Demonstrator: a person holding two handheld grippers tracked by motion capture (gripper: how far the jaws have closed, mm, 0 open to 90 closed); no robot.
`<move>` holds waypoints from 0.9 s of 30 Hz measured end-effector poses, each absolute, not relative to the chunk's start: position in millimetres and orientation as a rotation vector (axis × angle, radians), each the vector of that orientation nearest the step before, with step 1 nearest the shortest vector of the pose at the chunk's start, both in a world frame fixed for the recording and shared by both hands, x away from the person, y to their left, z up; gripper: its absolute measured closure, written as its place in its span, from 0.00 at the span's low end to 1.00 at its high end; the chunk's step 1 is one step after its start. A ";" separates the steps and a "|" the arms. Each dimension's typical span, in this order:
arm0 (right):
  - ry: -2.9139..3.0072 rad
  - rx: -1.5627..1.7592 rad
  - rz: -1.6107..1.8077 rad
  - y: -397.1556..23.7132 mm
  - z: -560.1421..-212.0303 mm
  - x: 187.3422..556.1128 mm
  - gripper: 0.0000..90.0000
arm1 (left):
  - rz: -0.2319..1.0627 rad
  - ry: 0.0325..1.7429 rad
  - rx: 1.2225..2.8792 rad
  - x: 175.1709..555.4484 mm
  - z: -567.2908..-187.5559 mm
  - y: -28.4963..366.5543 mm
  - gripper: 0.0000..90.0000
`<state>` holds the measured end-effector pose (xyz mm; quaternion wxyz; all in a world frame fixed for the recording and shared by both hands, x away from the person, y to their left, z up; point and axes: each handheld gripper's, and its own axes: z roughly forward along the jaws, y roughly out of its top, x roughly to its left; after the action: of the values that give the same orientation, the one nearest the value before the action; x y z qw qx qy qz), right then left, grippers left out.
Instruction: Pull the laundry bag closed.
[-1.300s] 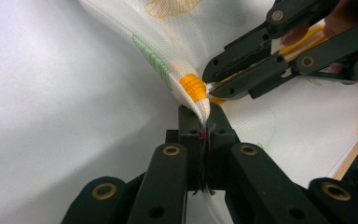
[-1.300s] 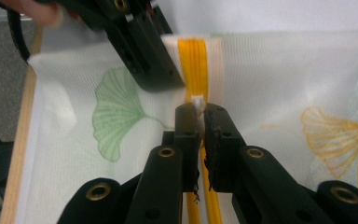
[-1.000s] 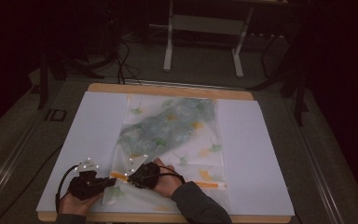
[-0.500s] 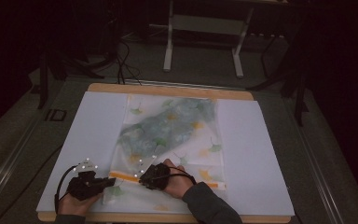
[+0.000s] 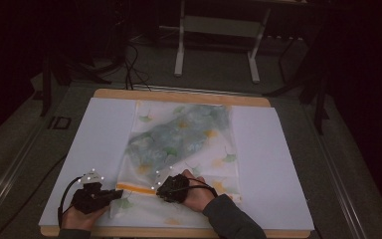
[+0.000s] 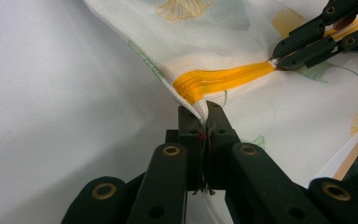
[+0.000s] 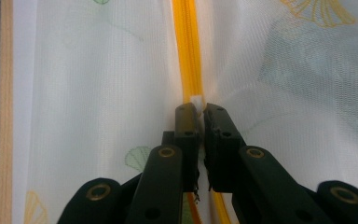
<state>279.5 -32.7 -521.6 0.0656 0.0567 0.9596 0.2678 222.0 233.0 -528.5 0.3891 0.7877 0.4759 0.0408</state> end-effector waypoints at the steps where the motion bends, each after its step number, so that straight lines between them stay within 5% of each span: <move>1: 2.895 0.171 0.805 -33.2 -521.5 279.5 0.94 | 0.104 1.212 1.999 221.9 -528.6 232.9 0.98; 27: 2.902 0.191 0.716 -61.3 -518.7 280.0 0.94 | 0.098 1.217 1.999 221.7 -528.5 234.5 0.98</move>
<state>280.0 -61.3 -518.7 0.0732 0.0635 0.9663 0.2385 221.7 234.5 -528.5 0.3891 0.7863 0.4785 0.0387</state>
